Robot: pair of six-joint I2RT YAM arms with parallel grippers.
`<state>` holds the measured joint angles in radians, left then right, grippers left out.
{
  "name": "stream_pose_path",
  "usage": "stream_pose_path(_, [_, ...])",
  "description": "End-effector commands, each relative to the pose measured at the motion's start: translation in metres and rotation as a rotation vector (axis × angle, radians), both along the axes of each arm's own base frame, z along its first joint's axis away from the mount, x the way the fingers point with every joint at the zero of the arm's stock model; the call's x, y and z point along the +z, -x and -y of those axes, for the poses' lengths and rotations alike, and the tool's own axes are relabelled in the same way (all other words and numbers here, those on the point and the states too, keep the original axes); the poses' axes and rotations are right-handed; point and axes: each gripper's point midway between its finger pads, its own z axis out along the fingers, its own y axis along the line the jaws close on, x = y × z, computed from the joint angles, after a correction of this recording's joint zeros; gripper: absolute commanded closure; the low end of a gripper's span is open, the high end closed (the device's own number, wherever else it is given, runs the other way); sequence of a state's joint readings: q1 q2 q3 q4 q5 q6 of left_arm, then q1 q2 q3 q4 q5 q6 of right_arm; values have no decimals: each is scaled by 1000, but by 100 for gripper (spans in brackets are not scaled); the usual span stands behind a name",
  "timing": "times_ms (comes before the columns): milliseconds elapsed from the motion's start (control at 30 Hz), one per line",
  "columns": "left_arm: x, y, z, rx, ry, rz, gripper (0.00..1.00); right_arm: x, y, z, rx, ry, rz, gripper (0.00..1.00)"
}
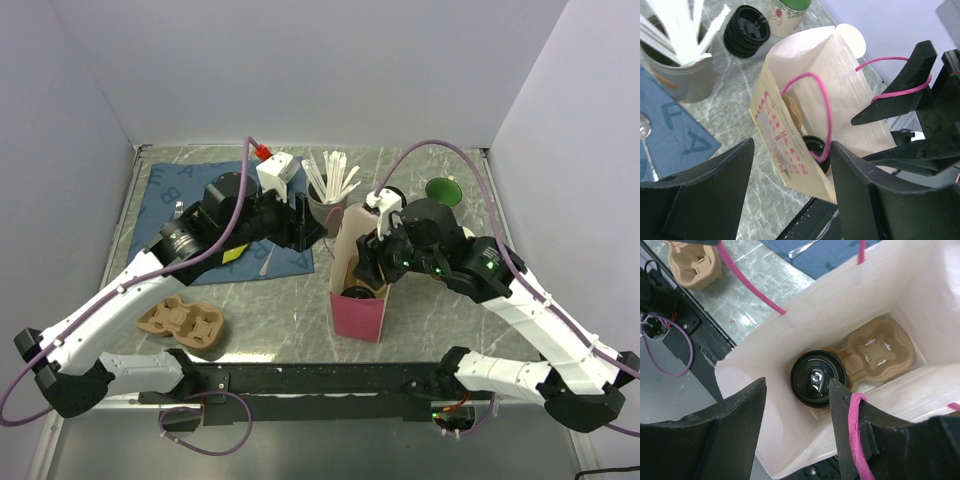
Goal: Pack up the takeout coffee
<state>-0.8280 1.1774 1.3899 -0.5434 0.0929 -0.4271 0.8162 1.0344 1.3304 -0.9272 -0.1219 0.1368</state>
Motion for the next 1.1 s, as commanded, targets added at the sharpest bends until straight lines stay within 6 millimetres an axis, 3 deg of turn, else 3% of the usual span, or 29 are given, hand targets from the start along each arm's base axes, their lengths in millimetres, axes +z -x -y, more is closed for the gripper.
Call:
stream_pose_path(0, [30,4,16,-92,84,86,32,6,-1,7,-37,-32,26,39])
stream_pose_path(200, [25,1,24,-109,71,80,34,8,2,14,-57,-37,27,37])
stream_pose_path(400, [25,0,29,-129,80,92,45,14,7,10,-41,-75,21,31])
stream_pose_path(667, [22,0,33,-150,77,92,71,26,14,-2,1,-151,-4,28])
stream_pose_path(933, [23,0,37,-168,78,93,97,27,16,9,-22,-143,1,20])
stream_pose_path(1067, [24,0,38,-172,82,95,99,29,14,13,-27,-142,7,17])
